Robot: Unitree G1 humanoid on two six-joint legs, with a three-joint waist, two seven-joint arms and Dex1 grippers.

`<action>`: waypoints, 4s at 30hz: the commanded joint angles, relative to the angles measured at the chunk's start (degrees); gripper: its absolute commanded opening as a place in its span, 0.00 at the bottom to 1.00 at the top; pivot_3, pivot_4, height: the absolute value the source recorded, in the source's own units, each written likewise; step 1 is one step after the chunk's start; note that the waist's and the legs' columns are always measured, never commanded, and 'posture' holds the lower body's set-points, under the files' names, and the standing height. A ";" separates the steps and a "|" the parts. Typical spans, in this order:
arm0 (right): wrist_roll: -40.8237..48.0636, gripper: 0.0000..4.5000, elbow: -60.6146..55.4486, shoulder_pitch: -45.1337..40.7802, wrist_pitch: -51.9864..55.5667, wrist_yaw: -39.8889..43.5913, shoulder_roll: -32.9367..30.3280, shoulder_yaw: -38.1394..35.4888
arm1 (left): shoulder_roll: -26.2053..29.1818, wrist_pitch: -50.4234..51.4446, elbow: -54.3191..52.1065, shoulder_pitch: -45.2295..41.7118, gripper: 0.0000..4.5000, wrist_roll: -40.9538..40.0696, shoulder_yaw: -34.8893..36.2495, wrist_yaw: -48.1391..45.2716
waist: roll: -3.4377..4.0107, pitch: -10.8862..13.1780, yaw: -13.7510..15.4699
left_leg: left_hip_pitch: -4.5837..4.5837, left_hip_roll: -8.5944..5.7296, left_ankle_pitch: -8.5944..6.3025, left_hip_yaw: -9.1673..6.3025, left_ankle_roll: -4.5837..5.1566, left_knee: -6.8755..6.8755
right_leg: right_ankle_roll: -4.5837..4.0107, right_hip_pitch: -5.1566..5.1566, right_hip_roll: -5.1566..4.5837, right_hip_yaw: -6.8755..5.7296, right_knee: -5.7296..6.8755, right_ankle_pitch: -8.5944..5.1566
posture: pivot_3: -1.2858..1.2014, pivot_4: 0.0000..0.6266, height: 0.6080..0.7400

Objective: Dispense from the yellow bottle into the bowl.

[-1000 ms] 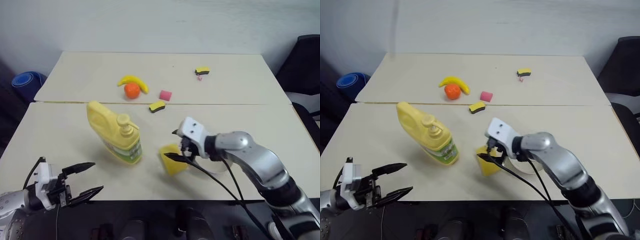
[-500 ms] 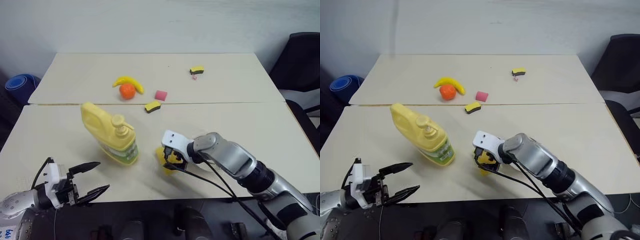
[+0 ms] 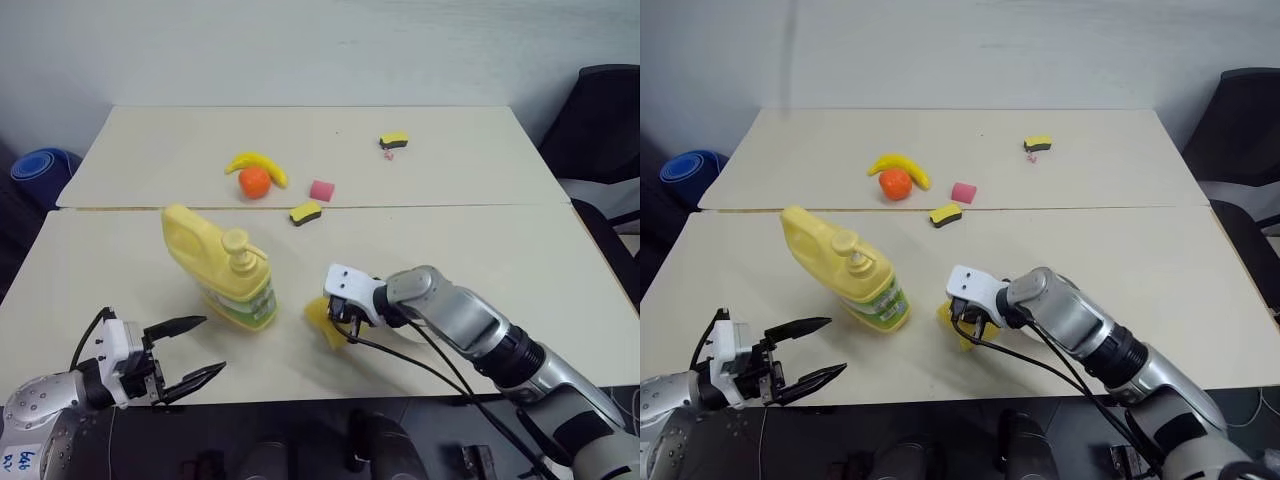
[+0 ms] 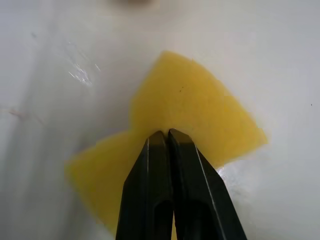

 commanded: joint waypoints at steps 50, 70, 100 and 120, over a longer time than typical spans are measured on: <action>7.08 0.36 -2.29 2.33 12.02 -7.99 8.16 -9.34 | 0.53 3.12 -2.39 -2.43 1.00 -0.99 -0.33 0.67 | 0.05 0.03 -0.32 | -0.03 0.02 0.04 0.01 0.00 -0.01 | 0.03 -0.03 0.04 0.02 0.24 0.03 | 0.52 0.24 1.00; 5.48 0.01 38.49 0.60 -8.01 0.01 -22.61 -37.42 | -1.20 3.67 -6.00 -3.89 1.00 -2.36 -2.65 0.73 | 0.13 0.09 0.92 | -0.07 -0.11 0.02 0.09 0.22 -0.01 | 0.09 0.04 -0.07 0.07 -0.22 0.06 | 0.52 0.24 1.00; 12.09 0.99 18.05 32.21 -38.11 22.20 -29.83 -52.99 | 3.10 5.77 -2.43 0.57 1.00 -4.75 4.36 -5.81 | 0.68 0.38 0.49 | 0.02 0.05 0.11 0.16 0.10 -0.03 | 0.09 0.07 0.02 0.13 -0.19 0.19 | 0.52 0.24 1.00; -5.10 0.72 -5.08 41.24 -41.72 2.46 -10.40 -28.56 | 2.65 5.15 -3.61 0.98 1.00 -4.82 4.21 -4.59 | 0.26 0.22 1.49 | 0.08 0.01 -0.01 0.18 0.06 0.00 | 0.06 0.09 0.02 0.22 -0.20 0.19 | 0.52 0.24 1.00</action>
